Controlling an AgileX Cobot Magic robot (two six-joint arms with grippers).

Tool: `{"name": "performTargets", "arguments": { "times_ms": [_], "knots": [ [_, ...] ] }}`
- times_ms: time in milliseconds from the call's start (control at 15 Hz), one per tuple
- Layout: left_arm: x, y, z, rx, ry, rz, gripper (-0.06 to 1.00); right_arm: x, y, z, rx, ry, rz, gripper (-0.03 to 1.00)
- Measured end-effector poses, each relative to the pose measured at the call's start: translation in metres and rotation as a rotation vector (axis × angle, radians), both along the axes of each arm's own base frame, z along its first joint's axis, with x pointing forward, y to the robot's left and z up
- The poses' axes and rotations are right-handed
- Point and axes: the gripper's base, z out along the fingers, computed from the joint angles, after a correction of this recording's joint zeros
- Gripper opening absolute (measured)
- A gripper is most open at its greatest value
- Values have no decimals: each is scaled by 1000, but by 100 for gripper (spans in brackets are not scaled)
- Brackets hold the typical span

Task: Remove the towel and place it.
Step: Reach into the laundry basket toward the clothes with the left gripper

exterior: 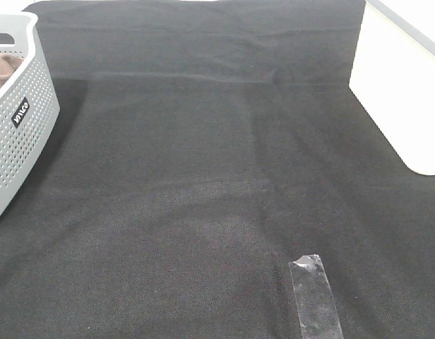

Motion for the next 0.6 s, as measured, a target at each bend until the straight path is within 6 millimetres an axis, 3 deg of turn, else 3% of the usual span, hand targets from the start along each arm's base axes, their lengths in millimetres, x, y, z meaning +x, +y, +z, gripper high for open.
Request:
{"name": "performTargets", "arguments": {
  "times_ms": [333,467,600],
  "knots": [
    [0,1,2,13,6,7,99,0,0,0,0,0,0,74],
    [8,1,22,56,77,-16,99,0,0,0,0,0,0,74],
    [29,1,55,171,191,-83,99,0,0,0,0,0,0,74]
  ]
}}
